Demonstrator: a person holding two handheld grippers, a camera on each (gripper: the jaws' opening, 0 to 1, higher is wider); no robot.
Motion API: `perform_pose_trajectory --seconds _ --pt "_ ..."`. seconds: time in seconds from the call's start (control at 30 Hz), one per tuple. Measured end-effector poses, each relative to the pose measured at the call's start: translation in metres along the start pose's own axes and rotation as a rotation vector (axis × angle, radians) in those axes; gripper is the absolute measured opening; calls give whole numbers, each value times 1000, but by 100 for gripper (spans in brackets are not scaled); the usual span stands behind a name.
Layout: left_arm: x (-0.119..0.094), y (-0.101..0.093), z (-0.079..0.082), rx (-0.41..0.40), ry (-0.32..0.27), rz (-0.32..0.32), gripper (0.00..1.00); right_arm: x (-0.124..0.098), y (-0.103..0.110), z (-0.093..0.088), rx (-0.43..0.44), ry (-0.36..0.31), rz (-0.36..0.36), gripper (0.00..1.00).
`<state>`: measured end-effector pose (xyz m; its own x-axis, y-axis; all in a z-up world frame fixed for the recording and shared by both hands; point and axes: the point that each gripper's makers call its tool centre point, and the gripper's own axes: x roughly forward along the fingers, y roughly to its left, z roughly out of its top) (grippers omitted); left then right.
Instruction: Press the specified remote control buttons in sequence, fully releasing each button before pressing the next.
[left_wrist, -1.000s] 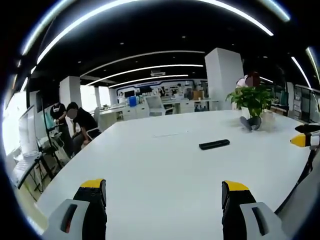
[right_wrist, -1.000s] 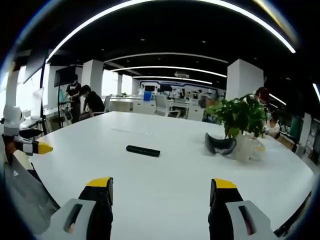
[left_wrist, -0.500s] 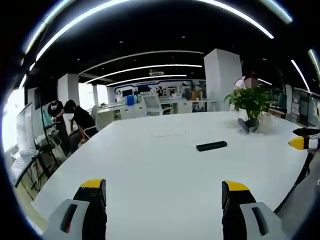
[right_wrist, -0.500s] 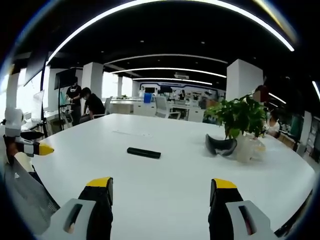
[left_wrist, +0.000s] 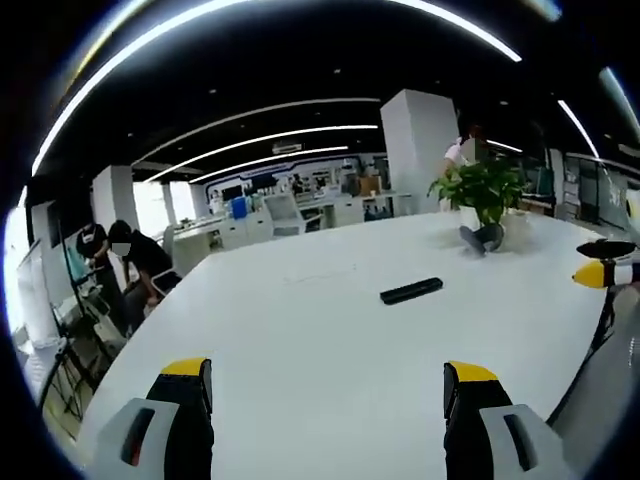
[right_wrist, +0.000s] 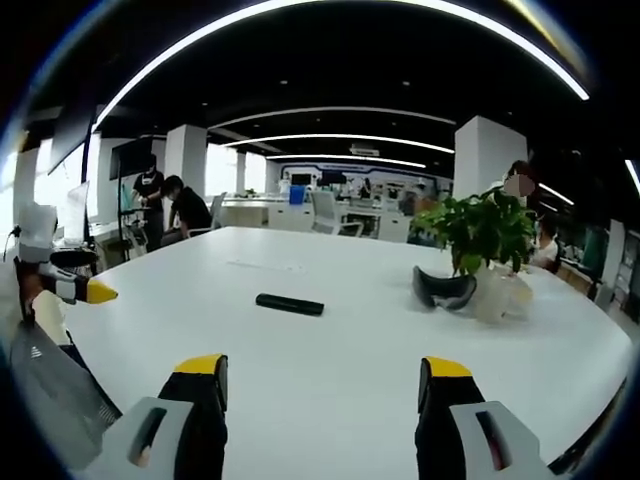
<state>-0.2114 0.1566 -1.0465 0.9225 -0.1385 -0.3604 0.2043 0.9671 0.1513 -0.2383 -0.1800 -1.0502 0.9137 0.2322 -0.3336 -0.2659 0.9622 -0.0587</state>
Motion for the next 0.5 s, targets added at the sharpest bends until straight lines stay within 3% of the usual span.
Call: perform_pose_trajectory --seconds 0.2,0.3,0.5 --pt "29 -5 16 64 -1 -66 100 0 -2 -1 11 5 -7 76" --pt "40 -10 22 99 10 -108 89 1 -2 -3 12 11 -5 74" --pt "72 -28 39 155 11 -214 92 2 -2 -6 2 27 -9 74"
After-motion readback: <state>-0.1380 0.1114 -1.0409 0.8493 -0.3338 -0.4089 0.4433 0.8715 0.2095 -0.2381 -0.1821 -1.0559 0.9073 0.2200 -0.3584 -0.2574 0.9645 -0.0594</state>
